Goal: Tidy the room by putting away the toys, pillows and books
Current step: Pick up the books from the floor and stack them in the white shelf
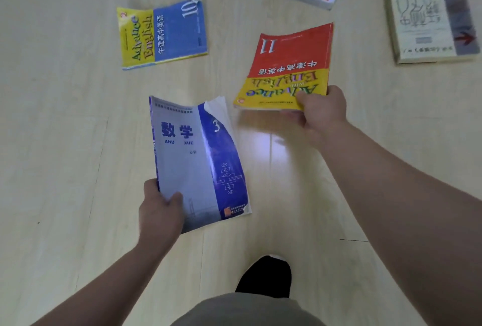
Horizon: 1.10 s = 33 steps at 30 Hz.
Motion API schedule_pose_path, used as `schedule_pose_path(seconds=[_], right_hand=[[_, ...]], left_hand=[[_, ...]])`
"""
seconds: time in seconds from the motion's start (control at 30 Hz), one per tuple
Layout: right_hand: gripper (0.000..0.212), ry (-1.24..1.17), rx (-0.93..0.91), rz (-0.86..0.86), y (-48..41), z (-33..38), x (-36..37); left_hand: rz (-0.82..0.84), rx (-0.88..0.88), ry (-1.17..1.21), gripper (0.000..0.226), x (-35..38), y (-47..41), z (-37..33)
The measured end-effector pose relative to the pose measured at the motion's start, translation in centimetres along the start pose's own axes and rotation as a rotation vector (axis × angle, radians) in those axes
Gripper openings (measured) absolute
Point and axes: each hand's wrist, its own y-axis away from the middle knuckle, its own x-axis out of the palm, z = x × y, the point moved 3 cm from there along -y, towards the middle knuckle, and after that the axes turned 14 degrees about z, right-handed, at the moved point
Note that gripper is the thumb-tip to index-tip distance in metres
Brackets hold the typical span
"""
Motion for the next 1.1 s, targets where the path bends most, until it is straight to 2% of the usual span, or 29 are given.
schedule_pose_path(seconds=[0.1,0.2,0.3,0.43,0.57,0.7,0.83,0.97,1.1], right_hand=[[0.025,-0.33,-0.012,0.081,3.0,1.0,-0.8],[0.03,-0.654,-0.006,0.212,6.5,1.6,-3.2],[0.03,-0.777,-0.051,0.243,9.9,2.3,-7.5],[0.022,-0.709,-0.148,0.198,14.9,3.0,-14.8],[0.022,-0.471,-0.231,0.161,20.1,4.0,-21.9],[0.027,-0.288,-0.315,0.098,26.1,4.7,-29.7],[0.019,-0.236,-0.333,0.044,31.1,4.1,-35.9],[0.02,-0.224,-0.404,-0.002,37.1,4.0,-42.0],[0.012,-0.144,-0.484,-0.081,43.8,4.8,-48.5]], left_hand=[[-0.058,0.193,-0.062,0.029,-0.9,2.7,-2.8],[-0.048,0.307,-0.073,0.035,-0.5,3.7,-5.9],[0.003,0.367,-0.056,0.04,1.3,3.5,-8.9],[0.114,0.463,-0.009,0.042,4.9,5.0,-13.5],[0.28,0.545,0.082,0.049,8.3,7.9,-17.7],[0.404,0.686,0.02,0.049,12.2,12.7,-22.8],[0.485,0.798,-0.014,0.038,16.5,18.5,-25.9],[0.532,0.914,-0.108,0.026,19.4,25.7,-27.9],[0.564,1.082,-0.224,0.032,21.4,33.7,-30.2]])
